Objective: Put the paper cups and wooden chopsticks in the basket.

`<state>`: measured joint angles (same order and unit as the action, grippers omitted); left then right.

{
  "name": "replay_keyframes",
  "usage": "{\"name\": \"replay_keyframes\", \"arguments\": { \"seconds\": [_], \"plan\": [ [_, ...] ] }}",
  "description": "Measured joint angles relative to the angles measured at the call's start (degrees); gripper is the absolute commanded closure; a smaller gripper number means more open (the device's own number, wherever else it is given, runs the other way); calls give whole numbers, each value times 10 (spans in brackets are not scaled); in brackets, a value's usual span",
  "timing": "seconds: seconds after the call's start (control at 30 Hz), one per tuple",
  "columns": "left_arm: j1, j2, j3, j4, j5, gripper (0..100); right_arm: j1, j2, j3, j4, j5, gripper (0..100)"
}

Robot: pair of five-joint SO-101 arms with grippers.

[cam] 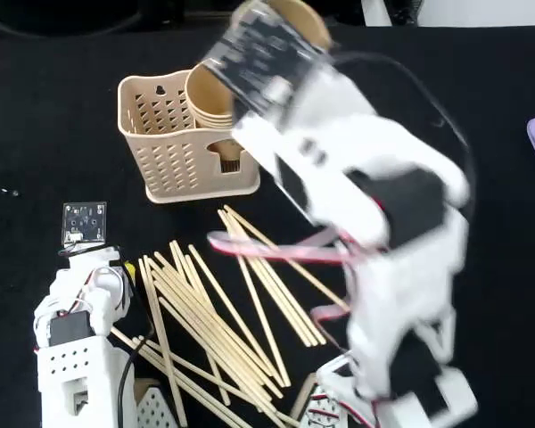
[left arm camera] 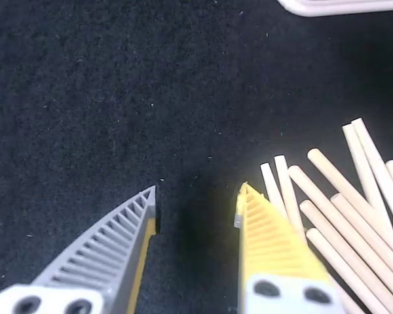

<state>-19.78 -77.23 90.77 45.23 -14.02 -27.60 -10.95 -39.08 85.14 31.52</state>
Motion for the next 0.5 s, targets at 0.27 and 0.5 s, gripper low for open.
{"name": "replay_keyframes", "arguments": {
  "seconds": [0.27,0.5],
  "plan": [
    [0,0,0,0,0,798,-4,186,-161,66,54,988],
    [0,0,0,0,0,798,-4,276,-196,110,89,984]
  ]
}}
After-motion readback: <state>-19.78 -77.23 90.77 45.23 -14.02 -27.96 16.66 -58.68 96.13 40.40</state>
